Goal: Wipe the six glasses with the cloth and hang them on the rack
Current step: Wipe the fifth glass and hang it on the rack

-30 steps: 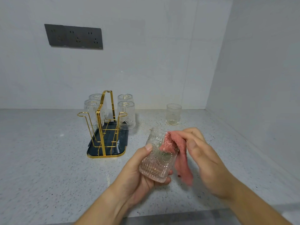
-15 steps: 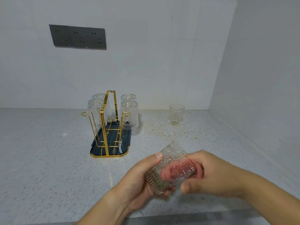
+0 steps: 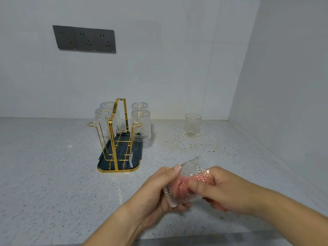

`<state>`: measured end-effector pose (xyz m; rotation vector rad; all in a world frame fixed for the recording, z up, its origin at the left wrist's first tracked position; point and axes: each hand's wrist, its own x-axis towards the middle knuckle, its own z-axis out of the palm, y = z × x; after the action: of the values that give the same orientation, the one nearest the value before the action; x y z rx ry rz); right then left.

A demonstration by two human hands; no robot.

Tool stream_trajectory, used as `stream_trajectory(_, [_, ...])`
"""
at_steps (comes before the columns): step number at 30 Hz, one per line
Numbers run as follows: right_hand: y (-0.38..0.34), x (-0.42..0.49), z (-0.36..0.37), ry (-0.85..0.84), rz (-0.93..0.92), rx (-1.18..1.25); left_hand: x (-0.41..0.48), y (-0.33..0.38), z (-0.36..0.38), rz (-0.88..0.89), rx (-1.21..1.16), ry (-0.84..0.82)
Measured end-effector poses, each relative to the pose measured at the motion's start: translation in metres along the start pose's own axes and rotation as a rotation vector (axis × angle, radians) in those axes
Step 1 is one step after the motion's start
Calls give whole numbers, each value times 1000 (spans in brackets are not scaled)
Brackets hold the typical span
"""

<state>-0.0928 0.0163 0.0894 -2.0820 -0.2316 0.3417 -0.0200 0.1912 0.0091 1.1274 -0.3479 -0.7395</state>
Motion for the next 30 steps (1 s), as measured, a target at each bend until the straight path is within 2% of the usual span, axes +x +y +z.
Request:
stream_trajectory(3, [7,5,3,154,54,48,0,4,2,41,-17,29])
stream_trajectory(5, [8,9,3,215,83,141,0,5,7,120,97,96])
stream_trajectory(8, [3,13,9,246,119,295,1,1,10,331,355,271])
stream_trajectory(10, [-6,10,16,229,96,313,2,2,10,445,352,325])
stream_trajectory(12, [-11,5,18,155,52,258,3,6,11,419,218,352])
stream_trajectory(15, [-17,-3,19,-14,-85,130,3,12,10,207,39,335])
stream_trajectory(17, [-19,-6,20,-42,-145,117,1,13,10,153,-46,312])
stream_trajectory(20, [-14,-8,19,16,-232,63,1,14,9,148,-120,319])
stream_trajectory(23, [-8,-6,13,93,-258,-131,-1,16,9,171,-158,300])
stream_trajectory(28, [-7,-3,13,-84,-301,-131,0,12,8,233,-61,293])
stream_trajectory(30, [-4,-1,13,-118,-291,-99,-1,10,12,281,3,342])
